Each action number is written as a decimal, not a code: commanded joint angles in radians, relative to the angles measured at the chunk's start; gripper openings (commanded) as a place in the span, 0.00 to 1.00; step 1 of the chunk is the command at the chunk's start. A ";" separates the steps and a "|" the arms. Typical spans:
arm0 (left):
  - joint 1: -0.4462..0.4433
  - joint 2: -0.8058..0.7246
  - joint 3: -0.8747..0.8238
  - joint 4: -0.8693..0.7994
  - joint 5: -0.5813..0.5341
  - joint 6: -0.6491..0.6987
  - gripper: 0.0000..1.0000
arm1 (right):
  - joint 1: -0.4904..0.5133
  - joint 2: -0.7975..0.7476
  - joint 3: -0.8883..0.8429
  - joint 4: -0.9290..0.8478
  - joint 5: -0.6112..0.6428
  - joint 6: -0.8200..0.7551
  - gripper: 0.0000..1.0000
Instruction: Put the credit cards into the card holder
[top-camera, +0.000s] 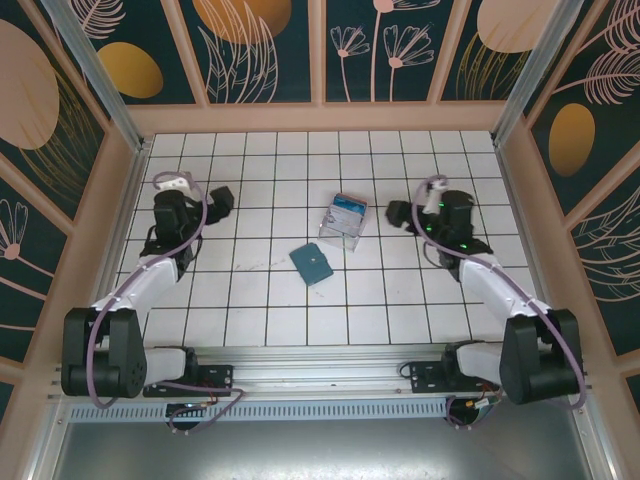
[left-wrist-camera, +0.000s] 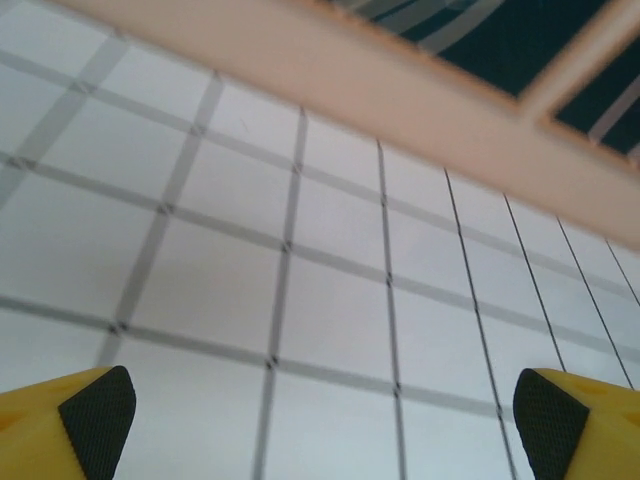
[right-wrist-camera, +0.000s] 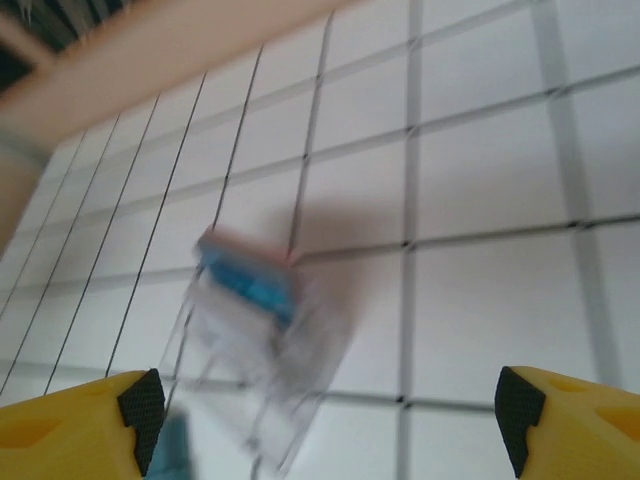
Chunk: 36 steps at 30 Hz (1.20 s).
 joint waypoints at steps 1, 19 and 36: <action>-0.105 0.000 0.025 -0.204 0.125 -0.051 0.99 | 0.155 0.067 0.117 -0.233 0.041 0.011 0.86; -0.186 0.006 -0.076 -0.224 0.247 -0.169 0.97 | 0.616 0.660 0.655 -0.620 0.333 -0.063 0.60; -0.188 0.032 -0.051 -0.231 0.245 -0.176 0.95 | 0.633 0.774 0.734 -0.692 0.319 -0.071 0.47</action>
